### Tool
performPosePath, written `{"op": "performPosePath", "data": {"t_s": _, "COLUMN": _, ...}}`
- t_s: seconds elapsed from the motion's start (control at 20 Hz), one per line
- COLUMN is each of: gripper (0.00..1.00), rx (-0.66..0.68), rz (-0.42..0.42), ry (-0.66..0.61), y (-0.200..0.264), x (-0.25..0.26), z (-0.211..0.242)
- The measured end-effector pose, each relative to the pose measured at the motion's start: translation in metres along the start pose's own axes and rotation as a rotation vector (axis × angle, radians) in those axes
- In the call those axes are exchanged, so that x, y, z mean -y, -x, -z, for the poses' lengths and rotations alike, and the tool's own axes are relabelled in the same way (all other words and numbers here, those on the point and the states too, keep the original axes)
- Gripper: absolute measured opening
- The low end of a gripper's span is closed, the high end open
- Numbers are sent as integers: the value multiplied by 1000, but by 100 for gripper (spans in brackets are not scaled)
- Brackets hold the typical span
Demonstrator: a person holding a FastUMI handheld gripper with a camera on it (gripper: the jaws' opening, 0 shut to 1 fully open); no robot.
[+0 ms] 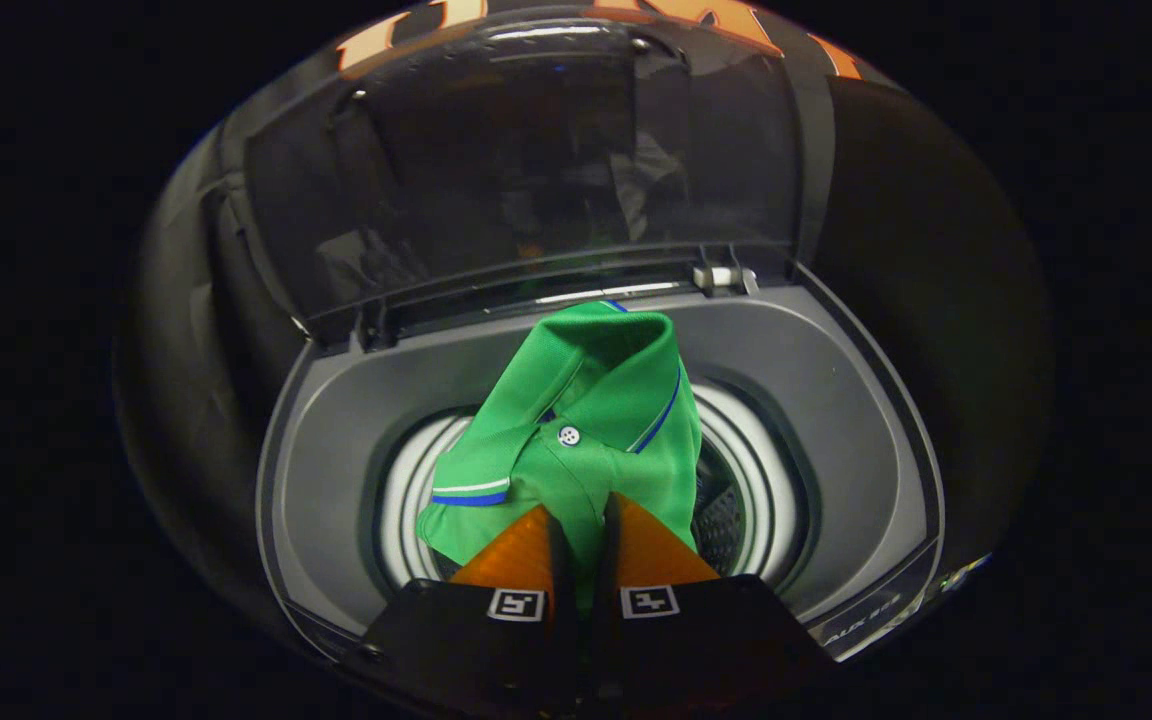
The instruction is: Put the clothes into the washing machine and then close the washing machine lid.
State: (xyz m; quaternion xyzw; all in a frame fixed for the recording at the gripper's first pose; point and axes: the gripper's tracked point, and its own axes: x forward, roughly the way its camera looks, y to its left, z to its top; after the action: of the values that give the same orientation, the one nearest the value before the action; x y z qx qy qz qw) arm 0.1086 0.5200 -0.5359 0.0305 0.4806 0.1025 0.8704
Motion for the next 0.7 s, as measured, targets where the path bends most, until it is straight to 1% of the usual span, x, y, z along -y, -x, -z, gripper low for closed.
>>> {"op": "performPosePath", "data": {"t_s": 0.1, "gripper": 14, "rx": -43, "rz": -3, "ry": -32, "y": -4, "x": 0, "z": 1}}
{"op": "performPosePath", "data": {"t_s": 0.2, "gripper": 14, "rx": -33, "rz": -5, "ry": -55, "y": -9, "x": 2, "z": -6}}
{"op": "performPosePath", "data": {"t_s": 0.45, "gripper": 14, "rx": -25, "rz": -2, "ry": -30, "y": -11, "x": 0, "z": -16}}
{"op": "performPosePath", "data": {"t_s": 0.6, "gripper": 14, "rx": 12, "rz": 1, "ry": -35, "y": -8, "x": -3, "z": -25}}
{"op": "performPosePath", "data": {"t_s": 0.7, "gripper": 19, "rx": 2, "rz": -14, "ry": -38, "y": -10, "x": -7, "z": -23}}
